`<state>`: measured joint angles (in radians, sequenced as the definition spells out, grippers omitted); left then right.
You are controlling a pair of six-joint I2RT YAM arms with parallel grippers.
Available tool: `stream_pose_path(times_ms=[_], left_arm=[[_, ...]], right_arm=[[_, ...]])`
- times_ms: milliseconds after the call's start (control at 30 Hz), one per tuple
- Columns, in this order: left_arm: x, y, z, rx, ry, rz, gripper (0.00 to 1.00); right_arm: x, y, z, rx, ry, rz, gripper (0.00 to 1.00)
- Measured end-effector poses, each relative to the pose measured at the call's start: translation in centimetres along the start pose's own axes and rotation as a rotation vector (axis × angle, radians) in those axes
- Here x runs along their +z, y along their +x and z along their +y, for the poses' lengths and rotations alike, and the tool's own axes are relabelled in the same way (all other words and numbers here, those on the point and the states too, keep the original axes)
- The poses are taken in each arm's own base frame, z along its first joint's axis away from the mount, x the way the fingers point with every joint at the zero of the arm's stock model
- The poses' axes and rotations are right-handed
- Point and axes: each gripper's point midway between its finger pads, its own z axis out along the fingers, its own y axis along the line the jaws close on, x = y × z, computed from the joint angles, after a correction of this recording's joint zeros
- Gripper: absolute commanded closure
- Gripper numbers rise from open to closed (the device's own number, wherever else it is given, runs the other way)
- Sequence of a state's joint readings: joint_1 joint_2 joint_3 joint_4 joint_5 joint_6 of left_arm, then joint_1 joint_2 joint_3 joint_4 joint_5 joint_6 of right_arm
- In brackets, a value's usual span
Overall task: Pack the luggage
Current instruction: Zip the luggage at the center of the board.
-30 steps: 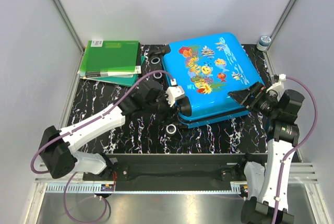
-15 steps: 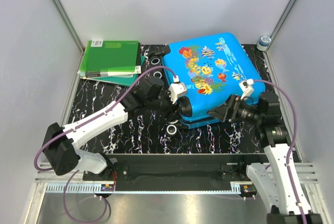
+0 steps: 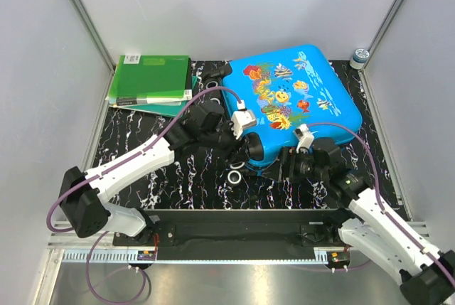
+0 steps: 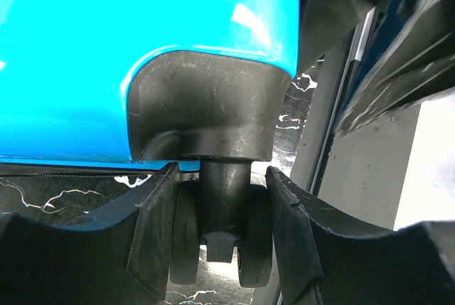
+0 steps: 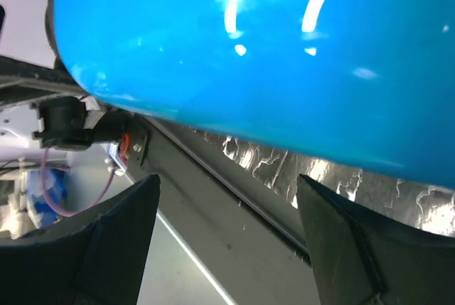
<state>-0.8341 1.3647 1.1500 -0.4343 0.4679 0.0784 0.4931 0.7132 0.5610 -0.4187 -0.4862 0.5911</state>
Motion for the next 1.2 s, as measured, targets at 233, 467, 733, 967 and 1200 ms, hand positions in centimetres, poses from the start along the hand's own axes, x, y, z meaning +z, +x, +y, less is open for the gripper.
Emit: stream_pose_path(times_ms=[233,467,733,967,1200], left_arm=[[-0.1,0.2,1.0,0.006,-0.033,0.0,1.0],[0.0,0.4,1.1,0.018,-0.037,0.003,0.76],[0.0,0.4,1.2,0.021,-0.046,0.004,0.46],[0.8,1.2,1.7,0.003,-0.056,0.032,0.37],[0.9,1.3,1.8,-0.015,-0.062,0.043,0.46]], right_arm=[[3.9,0.6,-0.3,-0.114,0.094,-0.073,0.19],[5.7,0.4,-1.3,-0.172,0.168,-0.239,0.21],[5.9,0.4,-3.1,-0.194,0.205,-0.349,0.24],[6.8,0.2,-3.8,-0.233,0.242,-0.384,0.34],[7.5,0.5,-3.6,-0.266,0.254,-0.398,0.42]])
